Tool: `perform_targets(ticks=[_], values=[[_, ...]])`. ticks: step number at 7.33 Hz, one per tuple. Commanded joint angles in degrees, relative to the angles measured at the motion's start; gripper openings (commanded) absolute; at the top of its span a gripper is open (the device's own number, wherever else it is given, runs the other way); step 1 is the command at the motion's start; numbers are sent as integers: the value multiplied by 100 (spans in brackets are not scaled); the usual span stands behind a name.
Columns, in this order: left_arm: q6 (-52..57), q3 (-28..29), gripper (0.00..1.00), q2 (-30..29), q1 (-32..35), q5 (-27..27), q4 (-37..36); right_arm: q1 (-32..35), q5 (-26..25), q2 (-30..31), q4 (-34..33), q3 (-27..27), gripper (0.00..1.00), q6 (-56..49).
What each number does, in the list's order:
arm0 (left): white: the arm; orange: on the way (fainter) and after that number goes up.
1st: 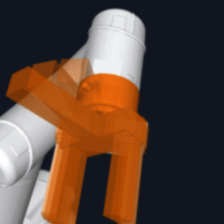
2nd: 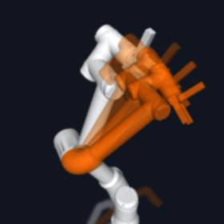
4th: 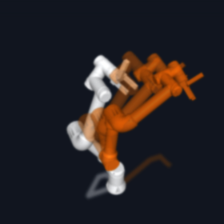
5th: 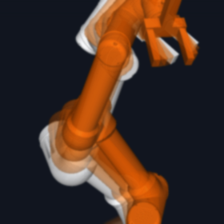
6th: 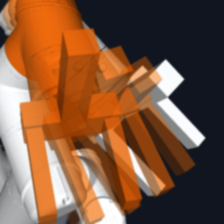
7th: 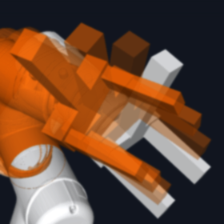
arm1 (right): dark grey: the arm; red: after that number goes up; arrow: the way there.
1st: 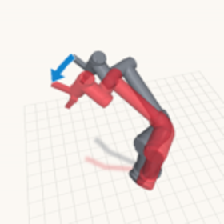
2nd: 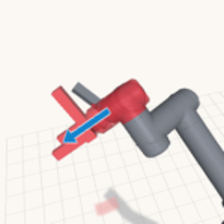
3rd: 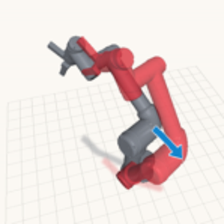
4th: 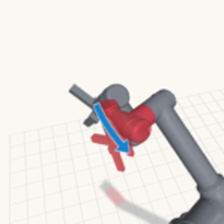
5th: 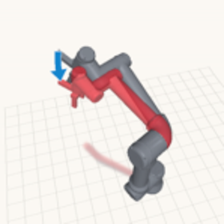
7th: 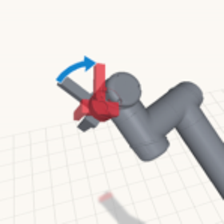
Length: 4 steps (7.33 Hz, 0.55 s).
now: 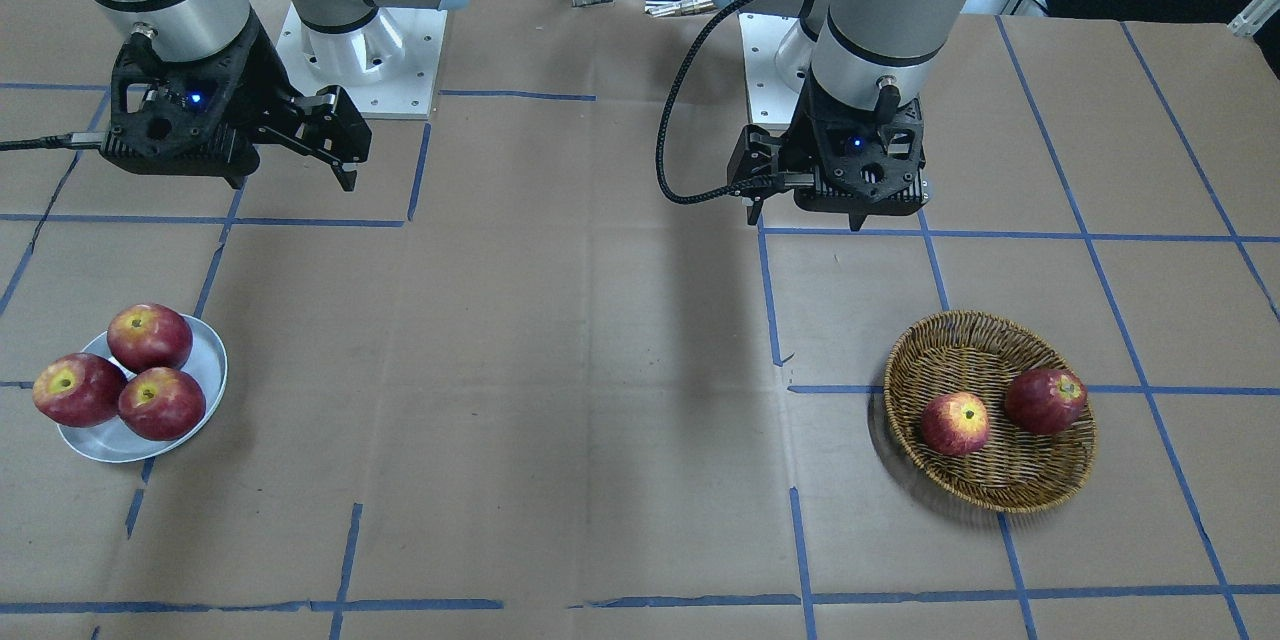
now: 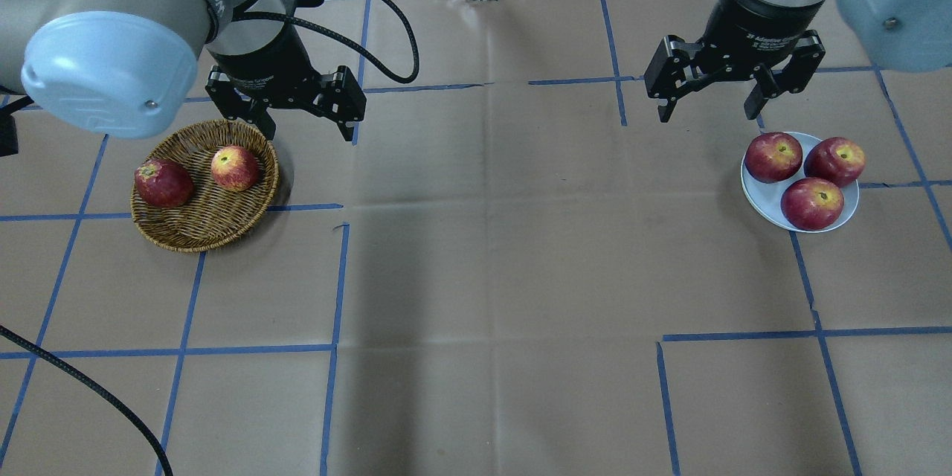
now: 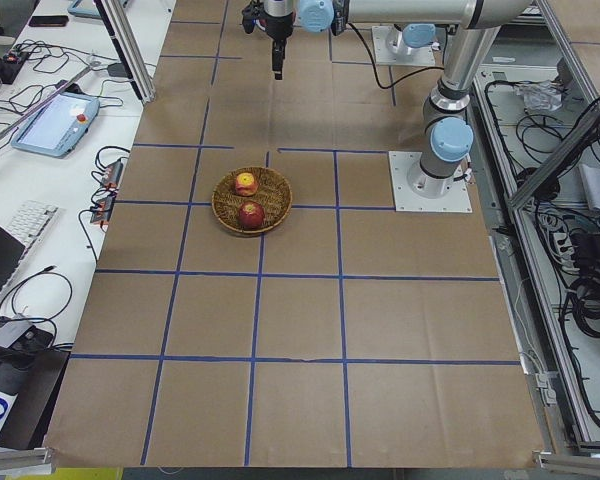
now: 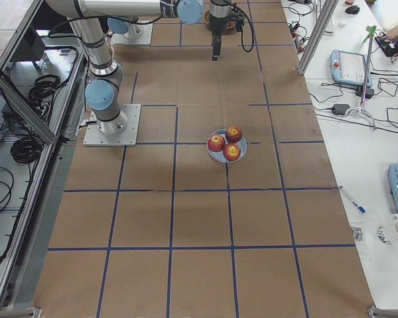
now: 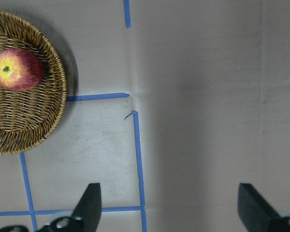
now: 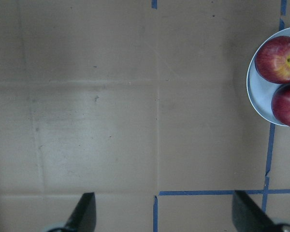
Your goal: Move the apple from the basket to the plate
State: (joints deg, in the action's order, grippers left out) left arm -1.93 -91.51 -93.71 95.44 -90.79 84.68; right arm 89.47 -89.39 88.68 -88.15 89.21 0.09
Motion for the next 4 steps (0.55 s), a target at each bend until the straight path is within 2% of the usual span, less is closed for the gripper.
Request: perform_targets(ticks=[1,4], values=[[0,-60,99,2,-17,0,-83,0,0,0,0,-9,100,0],[0,-78,99,28,-43,0,-110,0,0,0,0,-9,100,0]])
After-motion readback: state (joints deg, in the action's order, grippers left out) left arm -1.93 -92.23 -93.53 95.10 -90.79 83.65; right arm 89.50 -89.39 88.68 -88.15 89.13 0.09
